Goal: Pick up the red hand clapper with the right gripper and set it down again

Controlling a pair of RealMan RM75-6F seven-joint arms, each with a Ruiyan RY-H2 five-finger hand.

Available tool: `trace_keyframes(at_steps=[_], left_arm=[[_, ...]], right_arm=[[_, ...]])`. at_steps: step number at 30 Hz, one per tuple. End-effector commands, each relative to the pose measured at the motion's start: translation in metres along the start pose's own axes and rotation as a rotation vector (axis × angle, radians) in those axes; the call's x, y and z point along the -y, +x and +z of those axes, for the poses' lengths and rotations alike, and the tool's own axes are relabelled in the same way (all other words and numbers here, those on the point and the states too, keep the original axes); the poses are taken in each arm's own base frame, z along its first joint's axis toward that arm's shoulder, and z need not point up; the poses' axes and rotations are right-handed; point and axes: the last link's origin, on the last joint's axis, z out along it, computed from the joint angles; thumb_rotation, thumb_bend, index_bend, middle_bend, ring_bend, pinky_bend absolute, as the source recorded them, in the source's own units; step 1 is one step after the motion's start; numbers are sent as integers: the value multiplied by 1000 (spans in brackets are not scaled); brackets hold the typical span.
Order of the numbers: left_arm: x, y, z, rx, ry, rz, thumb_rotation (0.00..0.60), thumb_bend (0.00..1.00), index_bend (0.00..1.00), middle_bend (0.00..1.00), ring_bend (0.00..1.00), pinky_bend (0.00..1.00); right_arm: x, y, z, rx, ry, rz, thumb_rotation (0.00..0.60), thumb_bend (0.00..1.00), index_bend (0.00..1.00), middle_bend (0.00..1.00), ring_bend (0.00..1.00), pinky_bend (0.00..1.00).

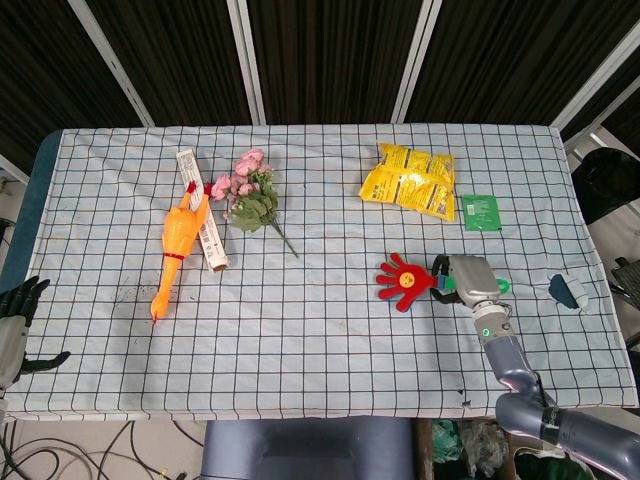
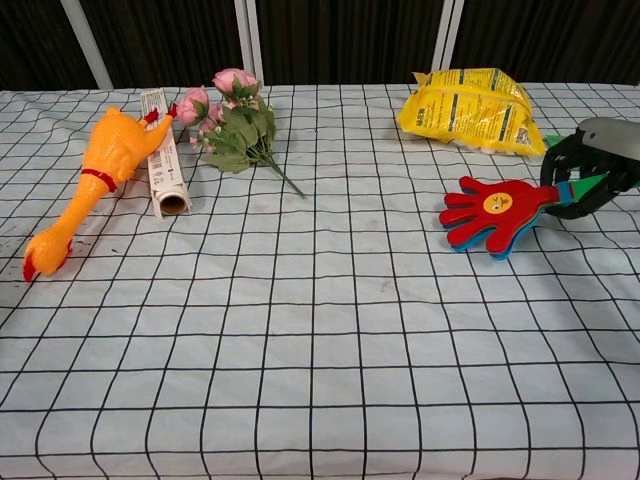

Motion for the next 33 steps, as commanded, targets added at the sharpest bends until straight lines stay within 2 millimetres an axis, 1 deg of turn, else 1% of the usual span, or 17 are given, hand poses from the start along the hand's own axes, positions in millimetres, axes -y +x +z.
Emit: trace_keyframes(at_steps=[1, 2, 5, 6, 8, 10, 11, 15, 20, 23, 26, 27, 29, 30, 31, 32, 33], left_arm=[[0, 0, 0, 1, 1, -2, 600, 0, 0, 0, 0, 0], [0, 0, 0, 0, 1, -2, 600, 0, 0, 0, 0, 0], [0, 0, 0, 1, 2, 0, 600, 0, 0, 0, 0, 0], [0, 0, 0, 2, 2, 0, 600, 0, 0, 0, 0, 0], [0, 0, 0, 2, 1, 1, 600, 0, 0, 0, 0, 0], [0, 0, 0, 2, 1, 2, 600, 0, 0, 0, 0, 0], [0, 0, 0, 2, 2, 2, 600, 0, 0, 0, 0, 0], [0, 0, -1, 0, 1, 4, 600, 0, 0, 0, 0, 0], [0, 1, -1, -5, -1, 7, 600, 0, 0, 0, 0, 0], [1, 1, -2, -7, -3, 13, 600, 0, 0, 0, 0, 0], [1, 0, -2, -12, -6, 27, 600, 0, 0, 0, 0, 0], [2, 0, -2, -15, -4, 41, 600, 0, 0, 0, 0, 0], [5, 0, -2, -20, 4, 77, 600, 0, 0, 0, 0, 0], [5, 0, -2, -26, 8, 96, 600, 0, 0, 0, 0, 0], [5, 1, -1, -40, 5, 111, 600, 0, 0, 0, 0, 0], [5, 1, -1, -51, 6, 123, 600, 0, 0, 0, 0, 0], [5, 1, -1, -56, 6, 127, 600, 0, 0, 0, 0, 0]], right_arm=[[-4, -4, 2, 0, -34, -25, 600, 285, 426, 229, 312, 195], [-5, -4, 2, 1, -41, -31, 600, 250, 378, 174, 245, 185], [-10, -4, 2, 7, -65, -56, 600, 196, 255, 77, 115, 168], [-11, -4, 1, 9, -73, -60, 600, 184, 222, 59, 96, 165], [-13, -4, -1, 13, -93, -74, 600, 147, 114, 14, 49, 161], [-15, -4, -2, 18, -104, -83, 600, 125, 45, 0, 28, 155], [-15, -3, -3, 20, -111, -91, 600, 122, 29, 0, 25, 154], [-17, 2, -9, 14, -131, -113, 600, 122, 26, 0, 25, 154], [-25, 13, -31, -30, -145, -144, 600, 111, 5, 0, 25, 153], [-34, 24, -52, -82, -143, -167, 600, 91, 0, 0, 25, 154], [-46, 35, -80, -141, -140, -185, 600, 57, 0, 0, 8, 154], [-53, 40, -95, -169, -137, -202, 600, 50, 0, 0, 4, 154], [-64, 46, -117, -207, -127, -250, 600, 36, 0, 0, 0, 153], [-72, 50, -133, -233, -125, -288, 600, 35, 0, 0, 0, 152], [-84, 53, -154, -260, -144, -327, 600, 34, 0, 0, 0, 151], [-91, 54, -173, -279, -151, -336, 600, 33, 0, 0, 0, 151], [-94, 54, -181, -287, -152, -336, 600, 33, 0, 0, 0, 151]])
